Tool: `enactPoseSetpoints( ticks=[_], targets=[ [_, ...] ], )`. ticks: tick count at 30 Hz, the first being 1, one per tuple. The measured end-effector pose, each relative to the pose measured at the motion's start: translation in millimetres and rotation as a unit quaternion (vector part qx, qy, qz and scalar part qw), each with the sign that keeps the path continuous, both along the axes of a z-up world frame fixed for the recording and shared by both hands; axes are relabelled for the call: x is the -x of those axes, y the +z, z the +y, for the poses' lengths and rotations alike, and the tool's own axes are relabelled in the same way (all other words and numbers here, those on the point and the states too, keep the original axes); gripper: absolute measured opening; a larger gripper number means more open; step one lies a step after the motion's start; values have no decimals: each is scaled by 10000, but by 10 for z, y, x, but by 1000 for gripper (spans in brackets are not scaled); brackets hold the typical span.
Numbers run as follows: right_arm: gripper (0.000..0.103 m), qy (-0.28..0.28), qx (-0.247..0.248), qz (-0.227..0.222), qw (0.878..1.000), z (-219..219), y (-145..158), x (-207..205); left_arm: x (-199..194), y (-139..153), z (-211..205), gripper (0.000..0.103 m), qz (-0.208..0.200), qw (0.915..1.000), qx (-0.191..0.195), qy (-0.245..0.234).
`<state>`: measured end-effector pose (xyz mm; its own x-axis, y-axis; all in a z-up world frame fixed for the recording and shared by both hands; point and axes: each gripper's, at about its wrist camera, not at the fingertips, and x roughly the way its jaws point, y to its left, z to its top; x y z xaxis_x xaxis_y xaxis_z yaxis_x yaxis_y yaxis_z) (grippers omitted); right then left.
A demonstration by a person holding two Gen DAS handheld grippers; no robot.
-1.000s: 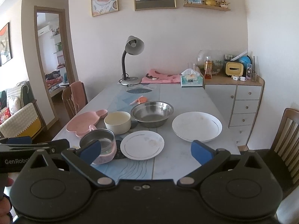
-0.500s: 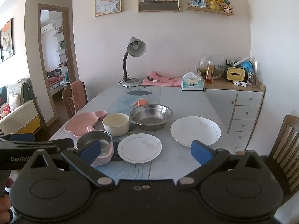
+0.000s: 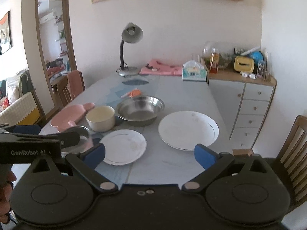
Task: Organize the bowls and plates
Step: 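Move both tools down to the rim of the large white deep plate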
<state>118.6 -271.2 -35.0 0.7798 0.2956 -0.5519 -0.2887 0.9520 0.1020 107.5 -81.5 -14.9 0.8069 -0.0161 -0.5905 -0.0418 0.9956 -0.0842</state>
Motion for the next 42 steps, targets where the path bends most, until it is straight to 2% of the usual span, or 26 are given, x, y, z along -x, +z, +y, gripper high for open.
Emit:
enactPoseSetpoints(
  ticks=[2,10,16,18,22,26,30,33,35,38,41,42],
  targets=[
    [98,14,-5,117,9999,-133,-37,-178,-178,-62,-81,103,119,9999,121,-15],
    [94,216,213,371,9989,-516,-164,-840,-853,-214,-397,103,401,9991,140,62],
    [89,297,274,672,9969,-762,-299,-1415,-1323,-285,-592,103,595,9978,210,-196],
    [84,336,241,843,9956,-850,-349,-1632,-1491,-337,-650,103,735,9966,204,-317],
    [83,337,257,1139,9926,-1013,-462,-2038,-1783,-448,-758,103,950,9945,2,-447],
    [81,345,346,1377,9893,-1140,-595,-2393,-2083,-580,-783,102,1242,9910,170,-459],
    [79,458,377,1699,9837,-1209,-745,-2707,-2365,-725,-812,102,1520,9869,169,-517],
    [74,495,377,1903,9798,-1260,-875,-2907,-2550,-852,-829,91,1724,9837,103,-499],
    [70,479,312,2024,9776,-1286,-951,-3002,-2649,-942,-820,89,1857,9816,111,-436],
    [60,486,125,2250,9731,-1326,-1032,-3109,-2761,-1038,-801,80,1977,9793,181,-395],
    [54,534,133,2408,9690,-1310,-1104,-3182,-2853,-1120,-779,74,2115,9765,267,-324],
    [48,558,118,2463,9675,-1306,-1127,-3200,-2884,-1146,-771,70,2159,9754,310,-306]
  ],
)
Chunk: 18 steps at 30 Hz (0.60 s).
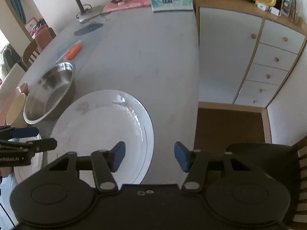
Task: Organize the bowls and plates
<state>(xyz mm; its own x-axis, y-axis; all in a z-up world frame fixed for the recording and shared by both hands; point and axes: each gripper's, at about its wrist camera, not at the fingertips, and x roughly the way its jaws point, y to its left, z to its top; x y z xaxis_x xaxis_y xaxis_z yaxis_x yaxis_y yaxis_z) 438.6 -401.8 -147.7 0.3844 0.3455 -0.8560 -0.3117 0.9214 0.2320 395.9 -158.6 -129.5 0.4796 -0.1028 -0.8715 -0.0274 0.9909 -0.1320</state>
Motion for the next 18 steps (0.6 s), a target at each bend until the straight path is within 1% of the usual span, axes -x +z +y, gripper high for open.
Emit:
enactPoseSetpoints(
  ticks=[2,3,4,6,8,10,12,15,16,18],
  targets=[
    [45,26,-32,93,9999,5,-33,-38,-40,-29,8,65,50,10000,58,40],
    [42,46,-48,134,9999,5,-47,-49,-58,-42,5,64,68,9999,74,55],
    [40,64,-41,165,9998,10,-61,-61,-73,-54,4,64,80,9999,71,74],
    [36,78,-23,222,9997,-6,-81,-84,-108,-84,13,53,122,9998,84,103],
    [30,56,-71,300,9995,-45,-94,-102,-139,-114,31,47,183,9996,133,156],
    [27,26,-116,397,9991,-58,-116,-134,-159,-140,41,42,230,9994,170,182],
    [19,5,-147,478,9987,-75,-138,-144,-175,-155,36,35,264,9993,195,195],
    [11,-42,-225,556,9982,-97,-154,-155,-189,-166,40,29,279,9991,250,208],
    [10,-52,-259,569,9980,-103,-157,-153,-191,-172,44,28,293,9990,235,229],
    [9,-82,-310,599,9977,-112,-161,-158,-203,-188,52,20,334,9989,177,266]
  ],
)
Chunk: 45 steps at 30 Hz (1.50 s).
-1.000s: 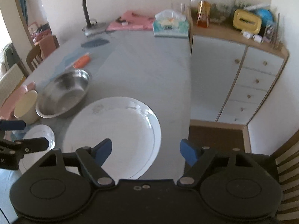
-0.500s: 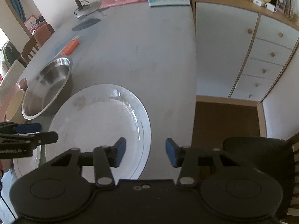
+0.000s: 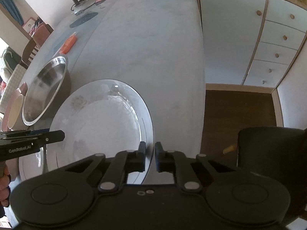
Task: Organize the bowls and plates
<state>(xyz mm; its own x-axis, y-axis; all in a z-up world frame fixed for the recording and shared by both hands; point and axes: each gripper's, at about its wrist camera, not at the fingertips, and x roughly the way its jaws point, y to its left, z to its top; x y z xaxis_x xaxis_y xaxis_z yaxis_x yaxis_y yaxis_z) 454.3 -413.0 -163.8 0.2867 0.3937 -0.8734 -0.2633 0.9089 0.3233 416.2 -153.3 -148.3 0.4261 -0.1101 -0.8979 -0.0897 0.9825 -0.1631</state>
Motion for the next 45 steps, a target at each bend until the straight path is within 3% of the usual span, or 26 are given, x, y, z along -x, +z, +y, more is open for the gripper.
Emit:
enactPoseSetpoints(
  ticks=[3,23,32,45],
  targets=[
    [9,-13,-20,30,10000,-9,1,-4,-6,-25,45,13,67,10000,22,59],
    [8,-159,45,182,9997,-23,42,117,133,-55,131,10,95,9991,390,119],
    [7,-163,-40,298,9994,-117,84,444,557,-63,133,9,162,9982,574,56],
    [6,-94,-142,517,9985,-45,161,1235,1390,-43,417,8,303,9963,797,48]
  ],
)
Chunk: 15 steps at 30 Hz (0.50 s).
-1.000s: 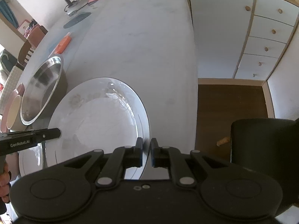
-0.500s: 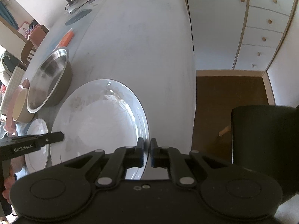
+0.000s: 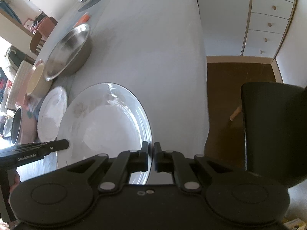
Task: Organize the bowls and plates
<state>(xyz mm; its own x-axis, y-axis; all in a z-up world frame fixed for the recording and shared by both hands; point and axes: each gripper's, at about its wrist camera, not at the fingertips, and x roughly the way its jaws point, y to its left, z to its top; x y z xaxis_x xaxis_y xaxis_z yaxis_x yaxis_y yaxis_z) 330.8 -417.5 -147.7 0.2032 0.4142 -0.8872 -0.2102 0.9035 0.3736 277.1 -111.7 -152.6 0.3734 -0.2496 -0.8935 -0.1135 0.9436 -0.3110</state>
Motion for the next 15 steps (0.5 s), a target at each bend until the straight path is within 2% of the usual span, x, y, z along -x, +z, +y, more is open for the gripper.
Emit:
enactPoseSetpoints(
  ticks=[9,15],
  targets=[
    [6,21,6,96,10000,279,37,564,687,18,335,8,25,10000,9,-39],
    [6,-119,18,170,9998,376,46,961,1047,35,447,8,76,9996,26,-259]
  ],
)
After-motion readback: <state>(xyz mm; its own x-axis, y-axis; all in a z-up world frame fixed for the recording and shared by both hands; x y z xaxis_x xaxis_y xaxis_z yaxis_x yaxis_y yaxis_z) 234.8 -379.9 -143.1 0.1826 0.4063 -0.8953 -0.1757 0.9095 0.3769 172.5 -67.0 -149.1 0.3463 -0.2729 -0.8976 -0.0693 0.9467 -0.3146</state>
